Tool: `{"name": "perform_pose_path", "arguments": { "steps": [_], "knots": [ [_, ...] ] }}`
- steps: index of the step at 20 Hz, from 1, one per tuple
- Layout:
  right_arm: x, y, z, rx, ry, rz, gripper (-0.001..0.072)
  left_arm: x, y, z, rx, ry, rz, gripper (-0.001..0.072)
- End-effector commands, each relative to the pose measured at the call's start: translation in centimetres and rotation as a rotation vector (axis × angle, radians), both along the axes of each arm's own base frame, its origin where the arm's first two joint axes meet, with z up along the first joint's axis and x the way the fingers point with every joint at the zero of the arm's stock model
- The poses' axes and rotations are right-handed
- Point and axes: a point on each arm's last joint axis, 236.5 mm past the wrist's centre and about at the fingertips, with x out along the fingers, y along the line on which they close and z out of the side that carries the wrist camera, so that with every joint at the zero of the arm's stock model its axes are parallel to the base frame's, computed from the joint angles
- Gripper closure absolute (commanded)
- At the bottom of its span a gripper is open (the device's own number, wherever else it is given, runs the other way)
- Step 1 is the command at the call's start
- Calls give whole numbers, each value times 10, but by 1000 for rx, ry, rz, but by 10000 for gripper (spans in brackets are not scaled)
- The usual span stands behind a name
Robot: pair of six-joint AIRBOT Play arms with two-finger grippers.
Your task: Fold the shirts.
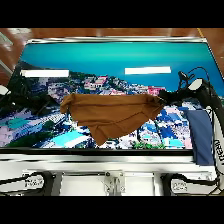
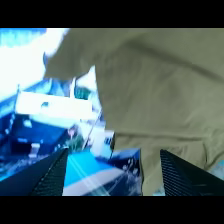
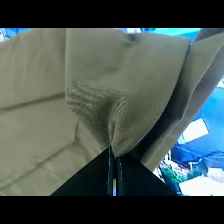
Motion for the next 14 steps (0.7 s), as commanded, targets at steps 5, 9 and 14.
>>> {"name": "perform_pose_path", "arguments": {
  "steps": [5,9,14],
  "knots": [
    [-6,-3,-4,-20,23,20,649,-35,-77,-54,-120,40,2,-5],
    [-6,-3,-4,-22,23,21,649,-37,-102,-67,-126,54,-37,122],
    [-6,-3,-4,-21,23,21,648,-37,-113,-80,-147,80,-36,121]
  ]
}}
